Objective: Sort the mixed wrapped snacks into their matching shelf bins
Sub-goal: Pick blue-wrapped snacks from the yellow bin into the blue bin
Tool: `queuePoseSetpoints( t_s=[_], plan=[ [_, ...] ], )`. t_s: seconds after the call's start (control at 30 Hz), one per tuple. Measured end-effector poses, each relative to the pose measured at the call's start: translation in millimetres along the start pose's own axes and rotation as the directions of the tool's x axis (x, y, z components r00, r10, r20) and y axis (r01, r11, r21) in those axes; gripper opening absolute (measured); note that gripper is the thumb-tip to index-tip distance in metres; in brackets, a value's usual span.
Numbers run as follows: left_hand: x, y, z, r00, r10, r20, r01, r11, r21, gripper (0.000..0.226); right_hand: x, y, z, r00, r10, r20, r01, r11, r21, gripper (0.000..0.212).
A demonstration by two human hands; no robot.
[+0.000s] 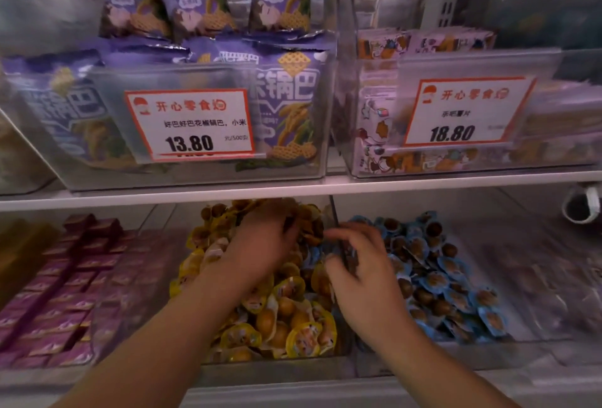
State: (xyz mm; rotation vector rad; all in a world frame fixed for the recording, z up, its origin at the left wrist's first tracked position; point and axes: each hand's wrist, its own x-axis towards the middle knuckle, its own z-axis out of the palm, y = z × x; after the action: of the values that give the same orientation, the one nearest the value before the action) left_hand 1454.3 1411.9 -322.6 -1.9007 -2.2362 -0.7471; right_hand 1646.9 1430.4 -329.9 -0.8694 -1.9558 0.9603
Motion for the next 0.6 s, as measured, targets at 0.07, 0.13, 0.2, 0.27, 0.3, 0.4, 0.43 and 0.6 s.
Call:
queuePoseSetpoints(
  t_s=[0.07, 0.13, 0.2, 0.27, 0.3, 0.4, 0.43, 0.6],
  plan=[
    [8.4, 7.7, 8.4, 0.991, 0.044, 0.124, -0.04, 0.999, -0.035, 0.025, 5.8, -3.1, -2.0, 0.997, 0.057, -0.059, -0.049, 0.989, 0.139, 0.029],
    [16.1, 13.0, 23.2, 0.957, 0.069, 0.283, -0.079, 0.997, 0.024, 0.027, 7.8, -3.9, -3.0, 0.991, 0.082, -0.105, -0.058, 0.974, 0.217, 0.032],
    [21.3, 13.4, 36.9, 0.957, 0.044, 0.287, -0.079, 0.99, 0.113, 0.032, 6.6, -3.1, -3.4, 0.986, 0.102, -0.132, -0.066, 0.965, 0.252, 0.033],
    [22.9, 11.4, 46.1, 0.964, 0.028, 0.265, -0.075, 0.983, 0.167, 0.045, 5.7, -1.9, -3.6, 0.984, 0.113, -0.14, -0.073, 0.962, 0.262, 0.032],
    [25.1, 10.1, 49.6, 0.959, 0.029, 0.282, -0.083, 0.98, 0.179, 0.051, 5.7, -1.6, -3.6, 0.983, 0.112, -0.142, -0.073, 0.963, 0.259, 0.032],
    [33.4, 9.2, 51.8, 0.941, -0.009, 0.338, -0.073, 0.971, 0.229, 0.057, 7.6, -2.7, -3.1, 0.984, 0.108, -0.144, -0.069, 0.966, 0.25, 0.032],
    [35.2, 9.6, 51.6, 0.942, -0.02, 0.336, -0.068, 0.966, 0.249, 0.056, 8.0, -2.7, -3.2, 0.984, 0.112, -0.141, -0.074, 0.966, 0.249, 0.033],
    [27.7, 4.7, 29.3, 0.903, 0.098, 0.419, -0.191, 0.963, 0.188, 0.04, 6.1, 0.2, -3.1, 0.984, 0.131, -0.123, -0.093, 0.957, 0.275, 0.034]
  ],
)
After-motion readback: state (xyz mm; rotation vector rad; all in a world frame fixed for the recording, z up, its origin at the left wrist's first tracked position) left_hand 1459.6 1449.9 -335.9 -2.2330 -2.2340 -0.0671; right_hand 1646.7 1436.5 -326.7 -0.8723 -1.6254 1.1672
